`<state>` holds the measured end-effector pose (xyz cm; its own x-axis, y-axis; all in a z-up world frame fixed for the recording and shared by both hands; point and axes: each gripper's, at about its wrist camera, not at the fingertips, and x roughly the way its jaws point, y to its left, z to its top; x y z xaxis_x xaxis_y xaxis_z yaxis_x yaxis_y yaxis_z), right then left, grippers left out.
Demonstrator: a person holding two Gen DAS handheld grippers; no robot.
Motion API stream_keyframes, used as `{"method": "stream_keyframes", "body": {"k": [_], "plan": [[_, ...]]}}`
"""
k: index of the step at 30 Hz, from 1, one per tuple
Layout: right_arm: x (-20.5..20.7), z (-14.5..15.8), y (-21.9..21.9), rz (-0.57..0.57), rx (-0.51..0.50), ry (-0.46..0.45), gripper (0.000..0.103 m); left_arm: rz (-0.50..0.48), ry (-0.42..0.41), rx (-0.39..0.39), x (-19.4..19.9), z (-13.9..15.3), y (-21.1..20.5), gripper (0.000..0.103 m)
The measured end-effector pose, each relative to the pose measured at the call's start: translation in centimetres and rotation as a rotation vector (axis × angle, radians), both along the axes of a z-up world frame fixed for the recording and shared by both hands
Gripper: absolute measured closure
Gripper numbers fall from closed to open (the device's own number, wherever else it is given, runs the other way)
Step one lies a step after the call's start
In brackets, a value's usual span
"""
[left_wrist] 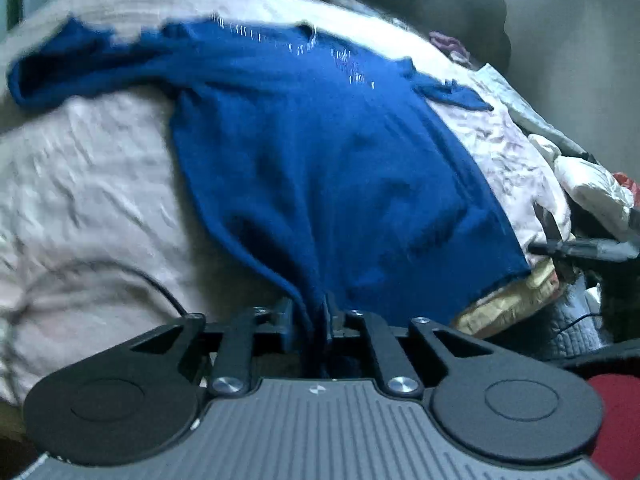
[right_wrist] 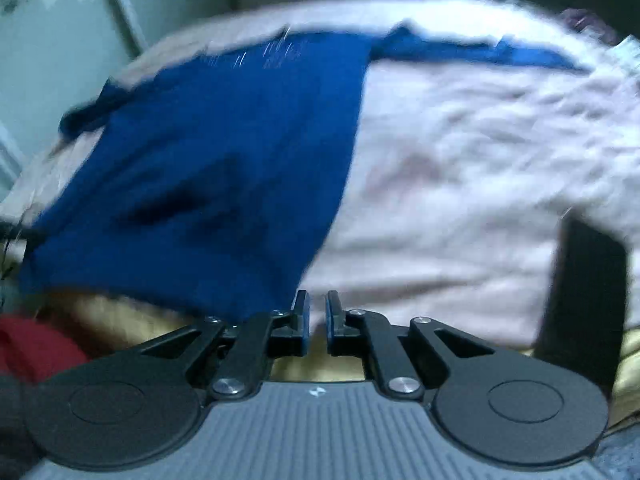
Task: Fold small clothes
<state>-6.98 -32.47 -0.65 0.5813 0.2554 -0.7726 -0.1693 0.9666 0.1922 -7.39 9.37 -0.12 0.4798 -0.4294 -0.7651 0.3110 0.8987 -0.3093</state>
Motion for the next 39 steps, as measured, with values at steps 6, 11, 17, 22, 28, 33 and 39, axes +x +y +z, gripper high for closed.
{"method": "stream_keyframes", "body": {"k": [6, 11, 17, 22, 28, 33, 39], "plan": [[4.0, 2.0, 2.3, 0.063, 0.192, -0.151, 0.095, 0.058, -0.232, 0.012, 1.0, 5.2, 0.2, 0.031], [8.3, -2.4, 5.0, 0.072, 0.150, 0.012, 0.088, 0.094, -0.320, 0.002, 4.6, 5.1, -2.8, 0.017], [9.4, -0.4, 1.9, -0.003, 0.164, -0.056, 0.083, 0.052, -0.336, 0.091, 9.7, 2.1, -8.7, 0.017], [15.1, 1.0, -7.2, -0.322, 0.315, -0.211, 0.017, 0.068, -0.423, 0.184, 12.6, -0.8, -12.6, 0.016], [23.4, -1.3, -16.9, -0.627, 0.334, -0.282, 0.017, 0.108, -0.474, 0.271, 14.5, -2.9, -14.9, 0.014], [28.4, -4.0, -22.6, -0.792, 0.345, -0.263, 0.017, 0.143, -0.501, 0.331, 15.4, -4.0, -16.0, 0.011], [31.7, -5.0, -25.3, -0.864, 0.337, -0.306, 0.018, 0.161, -0.517, 0.397, 16.2, -4.7, -16.6, 0.004]]}}
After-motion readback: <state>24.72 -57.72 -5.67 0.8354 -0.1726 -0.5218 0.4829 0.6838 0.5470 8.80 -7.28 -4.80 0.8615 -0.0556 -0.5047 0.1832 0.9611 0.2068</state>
